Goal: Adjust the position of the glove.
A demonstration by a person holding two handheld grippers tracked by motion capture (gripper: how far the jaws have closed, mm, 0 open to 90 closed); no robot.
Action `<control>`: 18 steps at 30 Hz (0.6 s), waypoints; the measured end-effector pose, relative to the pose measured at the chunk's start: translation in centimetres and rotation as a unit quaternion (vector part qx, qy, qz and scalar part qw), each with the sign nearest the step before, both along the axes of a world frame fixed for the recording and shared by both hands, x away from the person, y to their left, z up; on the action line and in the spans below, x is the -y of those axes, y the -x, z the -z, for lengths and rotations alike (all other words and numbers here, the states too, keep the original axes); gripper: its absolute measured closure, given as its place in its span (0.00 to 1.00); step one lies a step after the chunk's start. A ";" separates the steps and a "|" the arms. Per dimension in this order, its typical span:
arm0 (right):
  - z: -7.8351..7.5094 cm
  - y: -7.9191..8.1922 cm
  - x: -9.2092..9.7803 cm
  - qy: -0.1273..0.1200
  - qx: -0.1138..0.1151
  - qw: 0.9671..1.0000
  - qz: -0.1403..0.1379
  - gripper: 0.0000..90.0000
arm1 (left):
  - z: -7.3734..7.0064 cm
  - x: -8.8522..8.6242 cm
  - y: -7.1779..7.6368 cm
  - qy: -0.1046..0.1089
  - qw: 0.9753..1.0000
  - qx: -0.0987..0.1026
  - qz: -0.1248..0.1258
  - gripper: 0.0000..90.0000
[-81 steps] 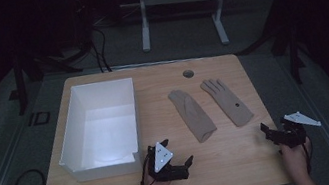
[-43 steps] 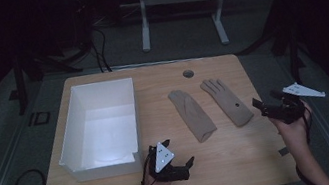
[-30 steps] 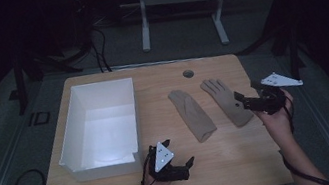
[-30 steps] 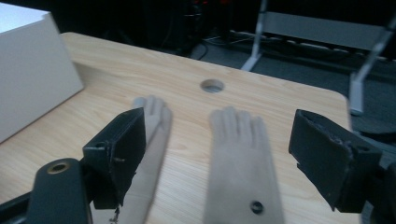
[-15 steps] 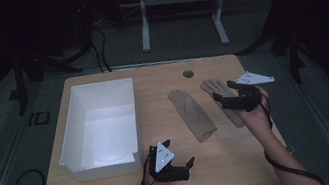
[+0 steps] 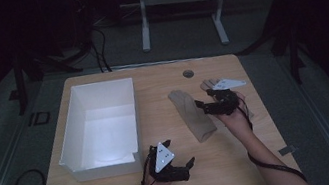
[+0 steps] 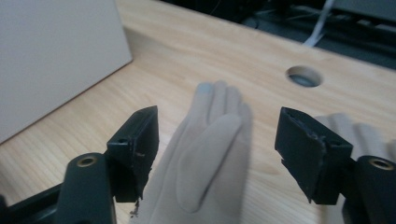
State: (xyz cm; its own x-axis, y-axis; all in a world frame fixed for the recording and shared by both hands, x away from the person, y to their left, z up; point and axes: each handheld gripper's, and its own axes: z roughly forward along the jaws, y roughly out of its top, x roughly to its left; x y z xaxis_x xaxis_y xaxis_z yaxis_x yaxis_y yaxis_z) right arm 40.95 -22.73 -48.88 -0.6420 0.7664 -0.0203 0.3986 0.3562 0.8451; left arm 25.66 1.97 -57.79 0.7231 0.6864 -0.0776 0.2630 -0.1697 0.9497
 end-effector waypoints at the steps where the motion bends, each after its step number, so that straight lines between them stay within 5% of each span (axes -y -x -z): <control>1: 0.3 -0.2 -0.2 0.000 -0.004 1.000 -0.003 0.35 | 0.0 0.0 0.0 0.000 1.000 0.000 0.000 0.02; 10: 3.0 -2.6 -2.0 0.025 -0.029 0.999 -0.006 0.45 | 0.0 0.1 0.1 -0.004 1.000 0.003 0.000 0.02; 18: 5.7 -4.1 -2.3 0.042 -0.075 0.996 0.005 0.53 | 0.0 0.2 0.2 -0.007 1.000 0.007 -0.001 0.02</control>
State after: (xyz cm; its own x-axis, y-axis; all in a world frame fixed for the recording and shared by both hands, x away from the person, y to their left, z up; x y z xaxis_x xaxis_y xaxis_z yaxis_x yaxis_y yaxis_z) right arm 45.10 -20.40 -54.56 -0.6356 0.7720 0.0108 0.5222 0.4195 0.7425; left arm 25.50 1.79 -57.78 0.7230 0.6884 -0.0577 0.2500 -0.1829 0.9508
